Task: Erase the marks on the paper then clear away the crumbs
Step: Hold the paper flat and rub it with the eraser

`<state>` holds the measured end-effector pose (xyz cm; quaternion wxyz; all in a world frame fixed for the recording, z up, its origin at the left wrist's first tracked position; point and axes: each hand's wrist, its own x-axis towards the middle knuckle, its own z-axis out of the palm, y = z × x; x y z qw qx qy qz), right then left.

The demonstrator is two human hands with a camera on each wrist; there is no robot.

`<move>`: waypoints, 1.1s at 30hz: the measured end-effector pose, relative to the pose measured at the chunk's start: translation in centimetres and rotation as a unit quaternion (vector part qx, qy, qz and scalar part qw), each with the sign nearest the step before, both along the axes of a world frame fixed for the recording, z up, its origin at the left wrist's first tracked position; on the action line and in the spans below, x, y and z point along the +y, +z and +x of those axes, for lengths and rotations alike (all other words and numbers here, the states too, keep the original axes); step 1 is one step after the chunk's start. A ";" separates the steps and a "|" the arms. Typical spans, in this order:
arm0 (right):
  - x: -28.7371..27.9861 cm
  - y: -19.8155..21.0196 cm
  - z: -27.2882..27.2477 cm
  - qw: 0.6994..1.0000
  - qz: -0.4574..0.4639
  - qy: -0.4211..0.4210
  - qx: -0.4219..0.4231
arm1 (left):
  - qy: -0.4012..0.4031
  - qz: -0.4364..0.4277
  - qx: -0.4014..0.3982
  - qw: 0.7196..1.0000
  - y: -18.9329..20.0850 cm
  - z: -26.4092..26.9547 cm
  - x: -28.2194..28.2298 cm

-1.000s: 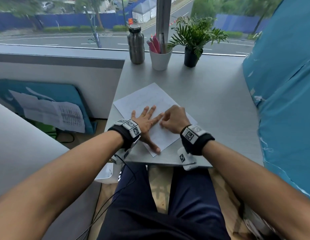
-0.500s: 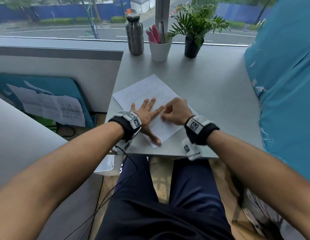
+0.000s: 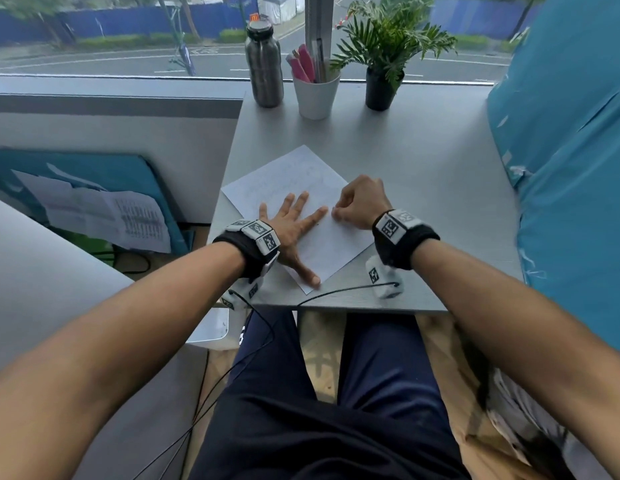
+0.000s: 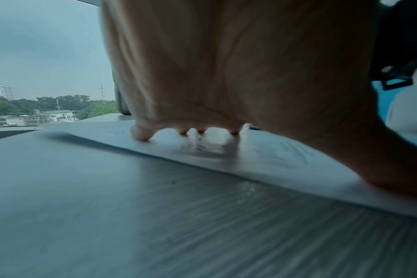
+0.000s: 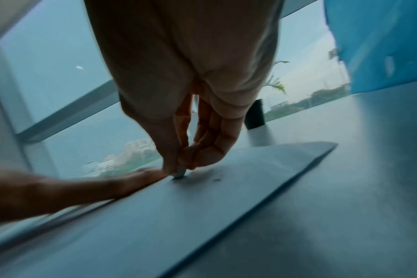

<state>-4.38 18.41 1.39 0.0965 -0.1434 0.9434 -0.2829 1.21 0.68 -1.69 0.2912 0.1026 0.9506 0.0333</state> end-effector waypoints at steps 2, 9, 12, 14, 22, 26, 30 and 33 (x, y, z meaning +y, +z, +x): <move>-0.8 -0.4 2.2 0.999 0.010 0.033 0.001 | 0.001 -0.002 -0.005 1.000 0.0 -0.1 0.0; -0.1 -0.1 0.6 1.000 0.004 0.013 -0.010 | 0.002 -0.003 -0.006 1.000 0.2 0.0 0.2; -0.6 -0.2 1.2 1.000 0.015 0.021 0.007 | 0.005 -0.004 -0.006 1.000 0.3 0.0 0.2; -1.2 -0.6 3.8 0.997 0.024 0.073 0.006 | 0.006 -0.003 -0.012 1.000 0.3 -0.1 0.3; 0.0 -0.2 1.3 0.999 0.011 0.035 0.017 | 0.004 0.000 -0.001 1.000 0.1 0.1 0.2; -0.7 -0.5 5.6 0.993 0.005 0.116 0.000 | 0.004 0.004 -0.008 1.000 0.2 0.0 0.1; -0.3 0.1 2.7 0.997 0.016 0.081 0.008 | 0.005 0.002 -0.009 1.000 0.3 0.0 0.2; -0.1 -0.1 1.3 0.999 0.012 0.029 0.020 | 0.011 0.003 -0.004 1.000 0.2 0.0 0.3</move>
